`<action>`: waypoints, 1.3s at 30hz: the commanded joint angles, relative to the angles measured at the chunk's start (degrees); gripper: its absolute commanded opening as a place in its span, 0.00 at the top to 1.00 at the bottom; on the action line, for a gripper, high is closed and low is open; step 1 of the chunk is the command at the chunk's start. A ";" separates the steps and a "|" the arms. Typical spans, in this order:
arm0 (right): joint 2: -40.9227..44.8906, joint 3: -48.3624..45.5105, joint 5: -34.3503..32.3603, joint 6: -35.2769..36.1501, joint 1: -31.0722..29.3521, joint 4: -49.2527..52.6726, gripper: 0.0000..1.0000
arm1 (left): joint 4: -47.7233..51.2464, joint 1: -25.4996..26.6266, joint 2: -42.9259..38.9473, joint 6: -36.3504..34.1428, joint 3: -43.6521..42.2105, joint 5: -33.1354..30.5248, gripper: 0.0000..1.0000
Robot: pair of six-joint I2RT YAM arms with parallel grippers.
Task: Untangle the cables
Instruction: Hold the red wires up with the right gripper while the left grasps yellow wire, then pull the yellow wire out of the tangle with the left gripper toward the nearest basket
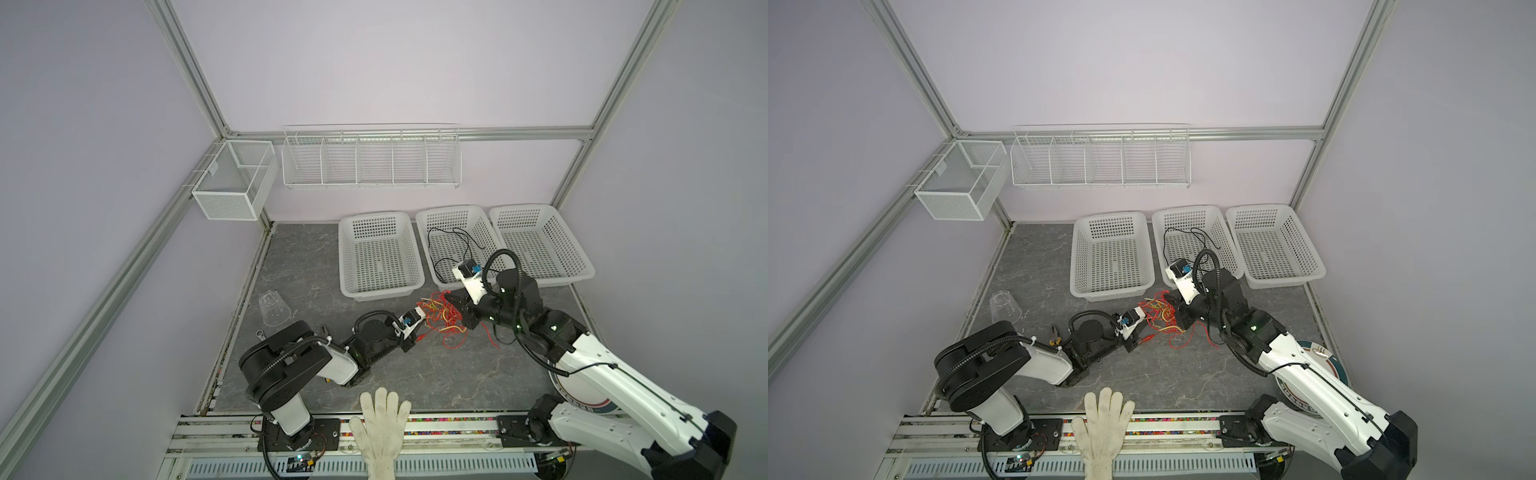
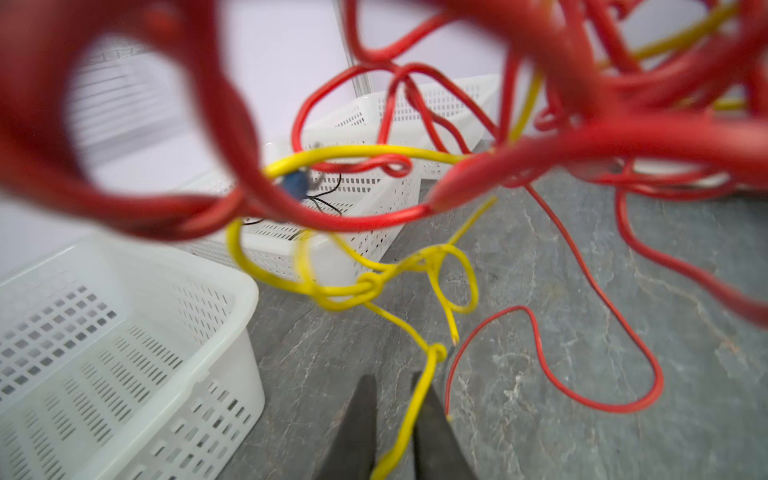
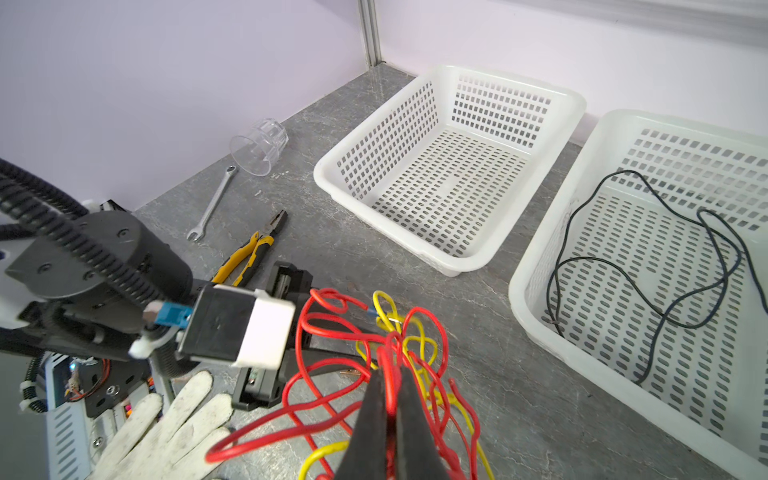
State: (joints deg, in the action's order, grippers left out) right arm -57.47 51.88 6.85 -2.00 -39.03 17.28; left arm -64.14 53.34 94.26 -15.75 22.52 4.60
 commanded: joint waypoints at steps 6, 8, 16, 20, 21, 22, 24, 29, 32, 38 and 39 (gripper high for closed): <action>-3.00 2.06 -13.37 -3.76 0.74 -2.36 0.94 | 6.53 0.29 -4.69 0.30 -0.25 -0.47 1.00; -4.14 1.27 -16.29 -4.64 1.12 -2.25 0.94 | 7.76 0.35 -6.52 0.49 -0.81 -0.90 1.00; -8.16 -6.59 -23.32 -11.21 7.11 -2.74 0.94 | 24.98 0.30 -19.77 -1.60 -1.71 -3.67 1.00; -7.81 -10.47 -24.24 -12.59 9.23 -4.27 0.94 | 35.24 0.27 -28.51 -0.24 -1.76 -10.56 1.00; -8.11 -10.81 -25.00 -12.50 9.30 -4.11 0.94 | 37.06 0.27 -30.63 0.55 -1.91 -13.02 1.00; -8.38 -10.92 -25.71 -12.49 9.45 -3.78 0.94 | 38.23 0.27 -32.63 0.46 -2.13 -14.48 1.00; -9.09 -11.18 -26.74 -12.41 9.57 -3.64 0.94 | 40.33 0.18 -36.72 -0.04 -2.80 -16.48 1.00; -11.02 -10.99 -29.92 -13.24 10.52 -2.64 0.94 | 44.13 -0.24 -44.94 0.62 -3.34 -21.29 1.00; -11.54 -11.65 -31.93 -14.89 11.96 -2.06 0.94 | 46.48 -0.78 -49.10 1.68 -3.87 -24.89 1.00; -11.04 -13.08 -32.86 -16.89 13.23 -2.51 0.94 | 50.45 -2.56 -56.02 3.76 -4.99 -32.10 1.00; -11.21 -13.03 -32.83 -16.81 13.27 -2.62 0.94 | 50.96 -2.62 -56.89 3.61 -5.27 -32.53 1.00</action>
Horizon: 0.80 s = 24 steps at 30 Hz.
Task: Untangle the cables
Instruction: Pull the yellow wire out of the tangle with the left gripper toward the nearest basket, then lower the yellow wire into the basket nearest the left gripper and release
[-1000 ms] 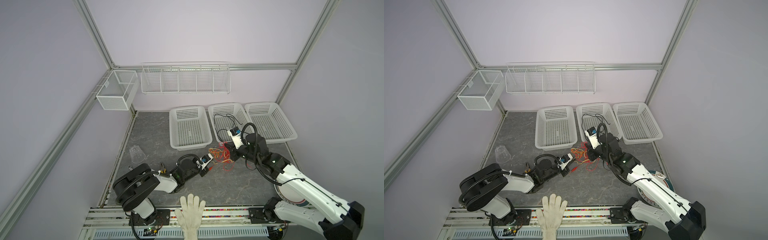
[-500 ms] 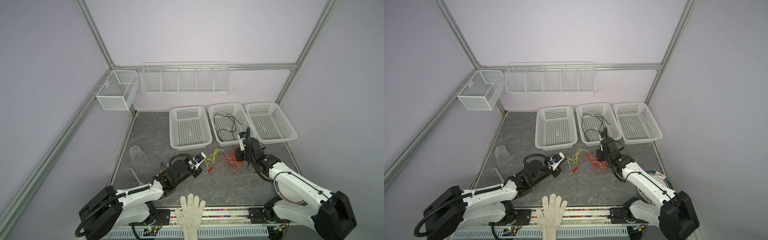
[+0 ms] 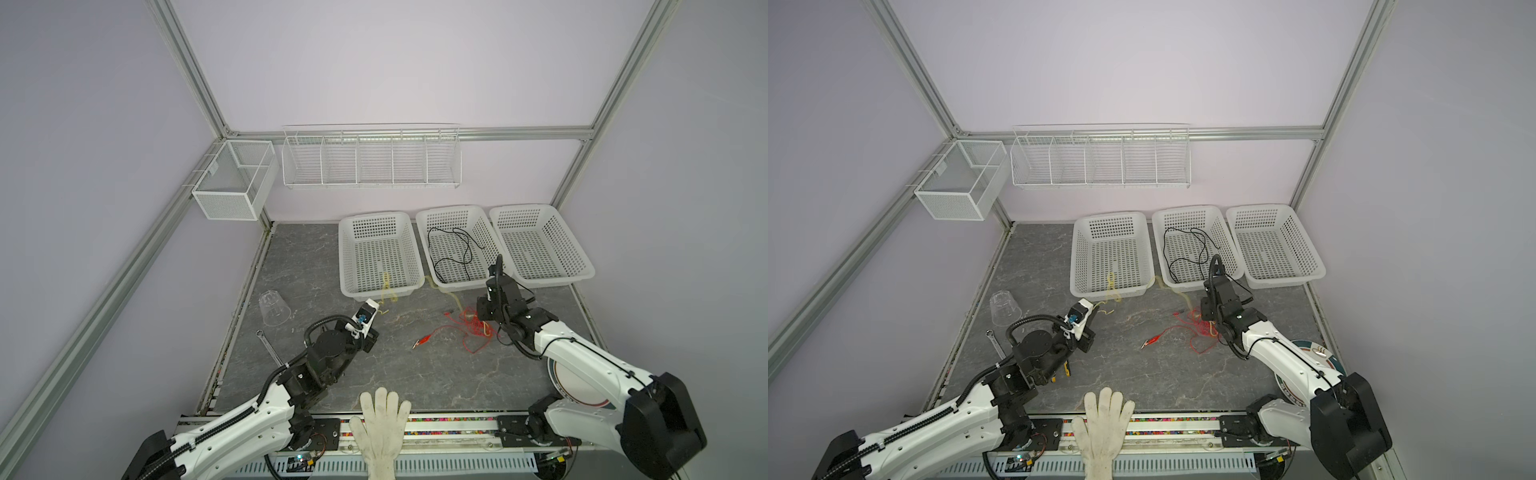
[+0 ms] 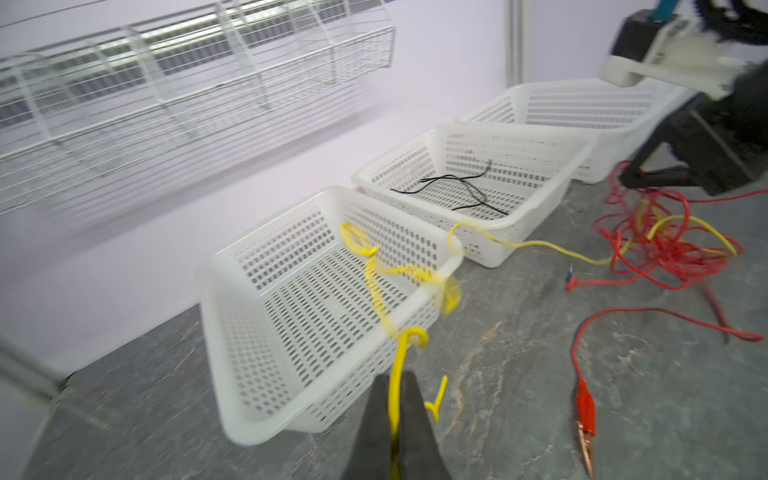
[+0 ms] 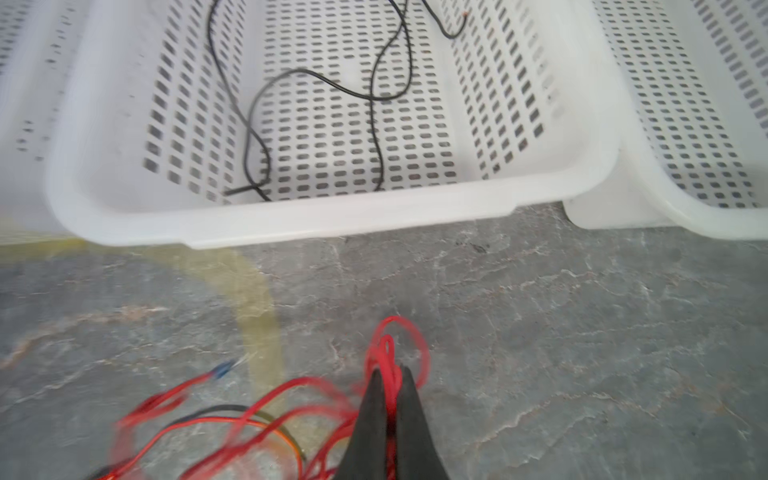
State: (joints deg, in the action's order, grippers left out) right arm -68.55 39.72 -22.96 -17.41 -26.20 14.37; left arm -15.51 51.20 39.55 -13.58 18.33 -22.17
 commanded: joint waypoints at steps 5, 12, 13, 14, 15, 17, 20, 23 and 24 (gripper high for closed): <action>-1.48 -0.09 -1.12 -0.89 0.42 0.24 0.94 | 2.45 -0.56 -5.72 1.12 -2.37 -4.39 1.00; -1.64 -0.20 10.38 2.79 -1.09 -5.85 0.94 | -3.18 -0.59 -3.83 1.18 -2.73 -0.19 1.00; -1.36 -0.25 10.68 3.14 -1.50 -6.25 0.94 | -4.42 -0.62 -3.02 1.50 -2.48 -0.69 1.00; -0.90 -0.34 11.07 3.65 -1.85 -6.74 0.94 | -5.66 -0.82 -1.68 1.85 -1.98 -1.20 1.00; -0.42 -0.47 11.57 4.19 -2.25 -7.21 0.94 | -6.50 -1.08 -0.15 2.07 -1.15 -1.50 1.00; 0.84 -0.76 12.19 4.95 -2.84 -7.90 0.94 | -7.08 -2.14 3.10 2.79 1.23 -2.08 1.00; 2.89 -1.53 14.43 5.82 -3.32 -9.21 0.94 | -6.45 -5.10 10.00 4.41 6.06 -2.23 1.00; 4.59 -2.06 16.74 7.10 -4.09 -9.86 0.94 | -5.74 -8.18 17.26 6.56 11.66 -3.86 1.00; 5.13 -2.19 16.97 7.53 -4.38 -9.84 0.94 | -5.41 -9.15 19.60 7.35 13.67 -3.45 1.00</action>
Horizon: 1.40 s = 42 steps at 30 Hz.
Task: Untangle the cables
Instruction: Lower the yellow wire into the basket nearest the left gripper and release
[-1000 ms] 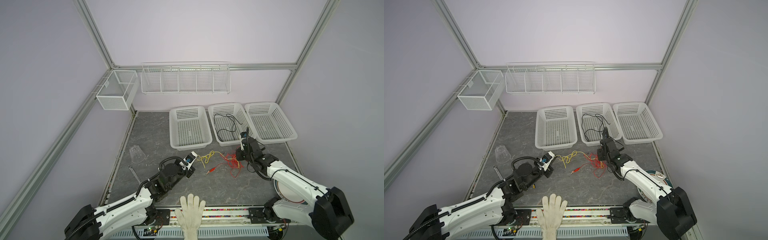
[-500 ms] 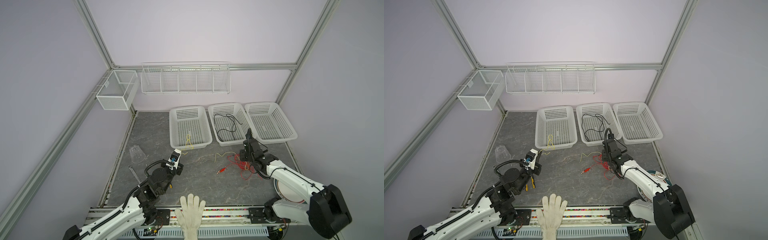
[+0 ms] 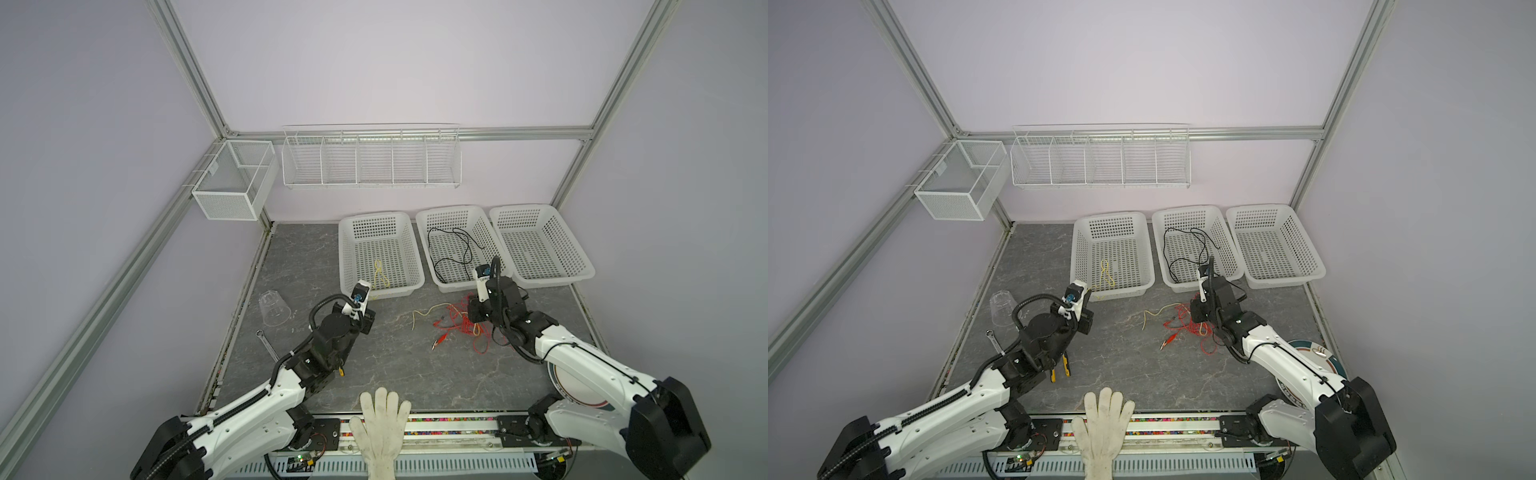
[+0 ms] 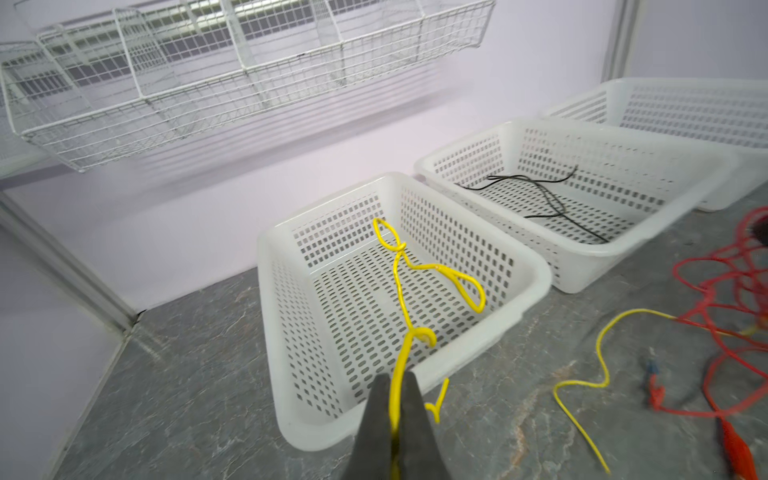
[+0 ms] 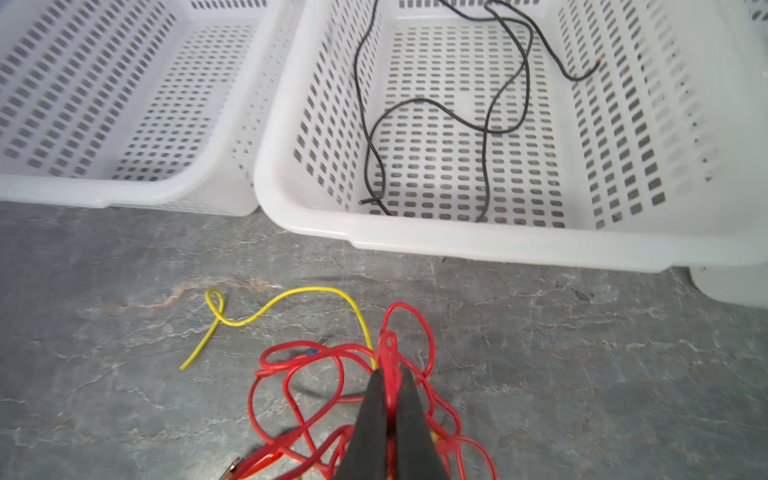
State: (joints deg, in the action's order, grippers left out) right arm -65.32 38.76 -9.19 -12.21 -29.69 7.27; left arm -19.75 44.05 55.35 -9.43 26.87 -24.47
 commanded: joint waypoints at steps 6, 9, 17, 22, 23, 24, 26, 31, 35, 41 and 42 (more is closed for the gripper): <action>3.68 -1.75 3.54 2.81 -2.29 -2.43 0.94 | -1.43 -5.98 16.86 7.71 14.35 1.29 1.00; 4.60 -2.27 4.60 2.79 -2.65 -2.71 0.94 | 0.72 -6.43 23.50 9.22 18.86 0.16 1.00; 7.39 -3.87 5.94 3.70 -2.94 -4.06 0.94 | 4.30 -6.52 33.92 12.41 24.49 -0.94 1.00; 7.31 -3.87 5.77 3.85 -2.97 -4.45 0.94 | 7.23 -6.52 36.81 13.11 26.79 -0.37 1.00; 7.31 -3.87 5.67 3.82 -3.00 -4.61 0.94 | 7.93 -6.55 37.16 13.12 27.28 -0.24 1.00; 7.27 -3.87 5.60 3.78 -2.99 -4.71 0.94 | 8.36 -6.52 37.41 13.20 27.45 -0.15 1.00; 7.31 -3.87 5.67 3.81 -2.95 -4.94 0.94 | 8.56 -6.52 37.46 13.28 27.42 0.20 0.91; 7.39 -3.78 5.66 4.12 -3.00 -5.46 0.94 | 7.37 -6.52 36.74 12.95 26.37 0.60 0.71; 7.57 -3.57 5.67 4.72 -2.96 -5.26 0.94 | 7.03 -6.52 35.93 12.34 25.95 1.53 0.62; 9.22 -3.83 6.13 5.67 -2.99 -5.49 0.94 | 3.02 -6.44 32.55 7.74 22.43 11.10 0.43; 9.59 -3.86 6.56 5.95 -2.97 -5.54 0.94 | 1.93 -6.35 31.52 6.79 21.38 13.47 0.41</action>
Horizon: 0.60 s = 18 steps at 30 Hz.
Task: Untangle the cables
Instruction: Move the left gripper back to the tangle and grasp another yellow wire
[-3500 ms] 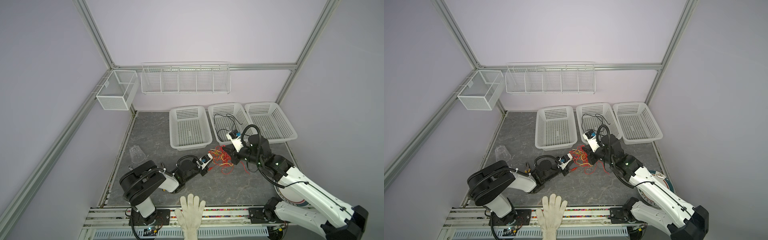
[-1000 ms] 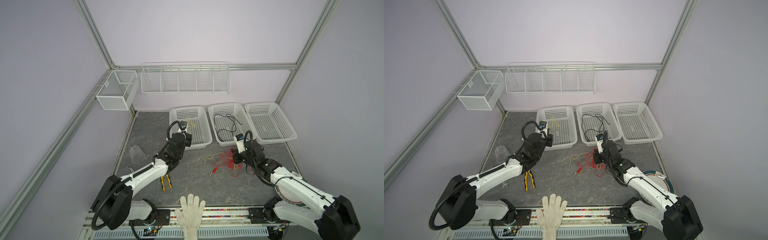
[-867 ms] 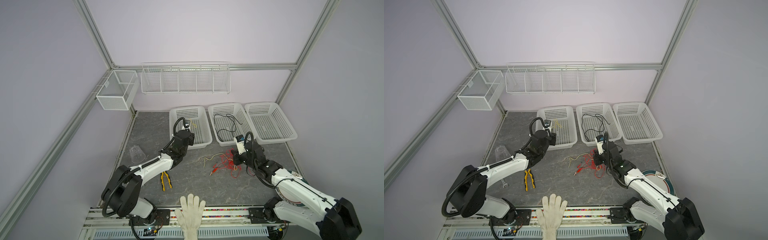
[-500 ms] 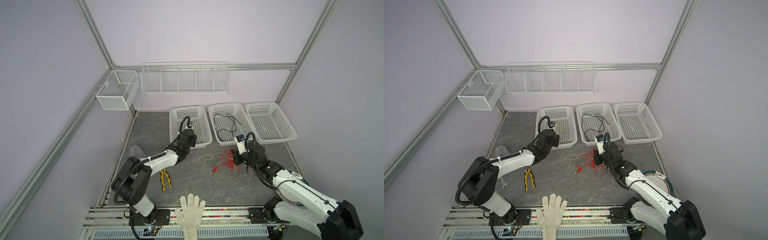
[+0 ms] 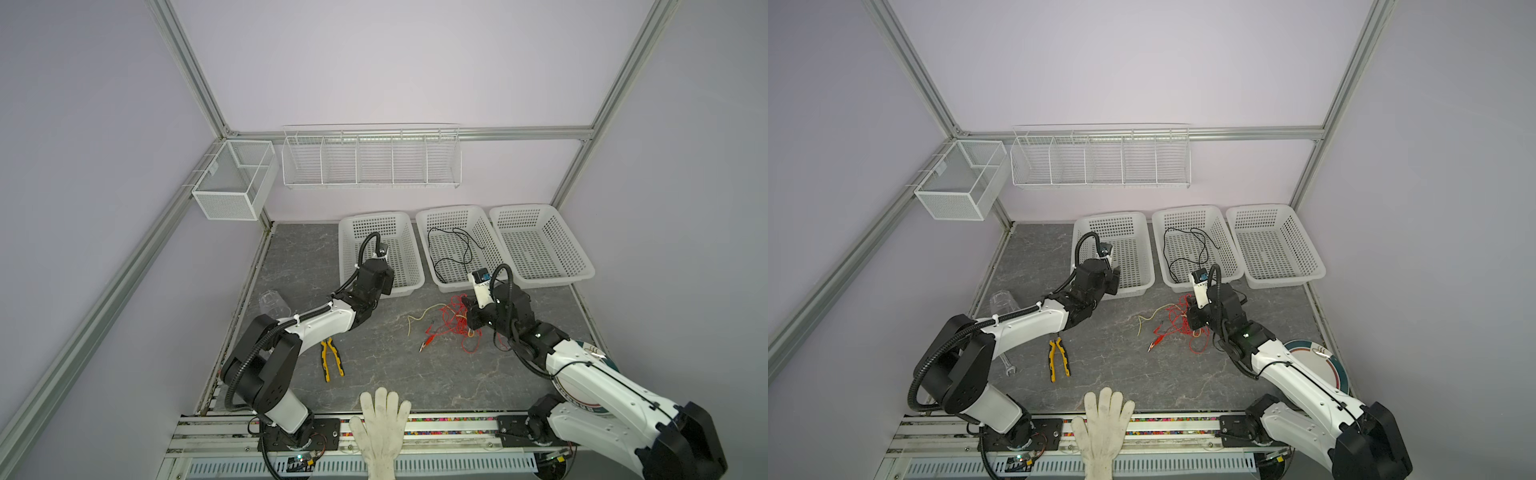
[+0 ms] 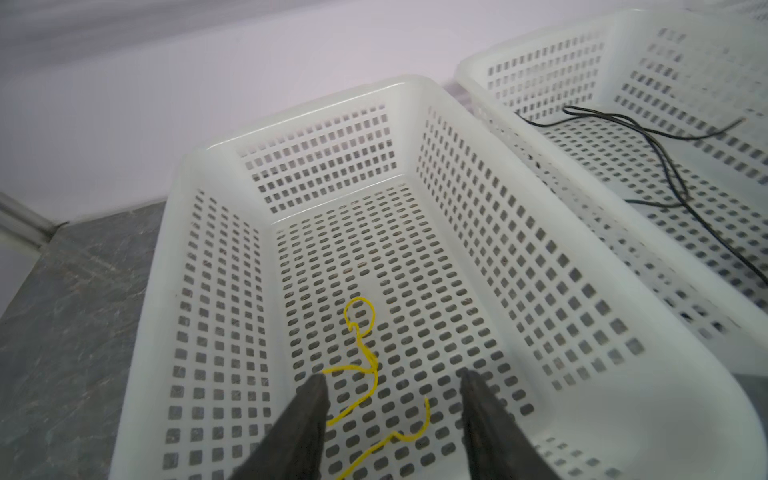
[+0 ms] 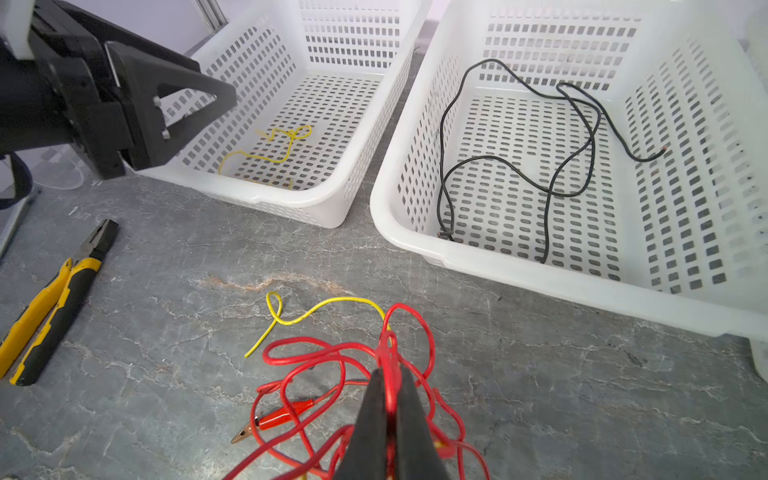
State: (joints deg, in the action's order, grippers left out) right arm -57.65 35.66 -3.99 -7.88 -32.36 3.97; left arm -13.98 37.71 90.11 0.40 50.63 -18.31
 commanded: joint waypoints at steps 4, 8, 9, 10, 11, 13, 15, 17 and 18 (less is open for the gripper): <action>3.97 -0.90 4.22 2.97 -0.29 -2.82 0.94 | -5.66 0.57 -6.73 -6.13 -6.00 14.91 0.38; 5.30 -0.47 8.14 5.09 -0.32 -2.76 0.94 | -5.64 2.02 -9.51 -8.45 -8.80 18.28 0.37; 5.44 -0.10 9.06 5.55 -0.31 -2.41 0.94 | -5.69 2.60 -10.00 -9.17 -9.45 18.93 0.37; 5.44 0.23 10.02 5.97 -0.32 -2.21 0.94 | -5.71 3.19 -10.43 -9.83 -9.97 19.28 0.37; 5.44 0.52 11.21 6.44 -0.30 -2.10 0.94 | -5.70 4.05 -10.80 -10.69 -10.48 19.53 0.37; 5.45 1.02 13.14 6.99 -0.33 -2.05 0.94 | -5.88 5.51 -11.04 -12.09 -11.28 20.16 0.37; 5.50 1.80 14.96 7.56 -0.33 -2.21 0.94 | -6.55 6.61 -10.90 -12.77 -11.94 20.95 0.37; 5.57 2.53 15.93 7.84 -0.30 -2.12 0.94 | -7.28 6.76 -10.86 -12.41 -12.55 22.78 0.37; 5.68 2.87 16.32 7.92 -0.29 -2.20 0.94 | -8.04 6.76 -10.90 -12.08 -13.00 23.88 0.37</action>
State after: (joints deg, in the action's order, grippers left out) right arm -52.99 36.16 8.51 -2.07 -32.36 3.55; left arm -19.62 44.45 79.81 -10.13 38.81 1.96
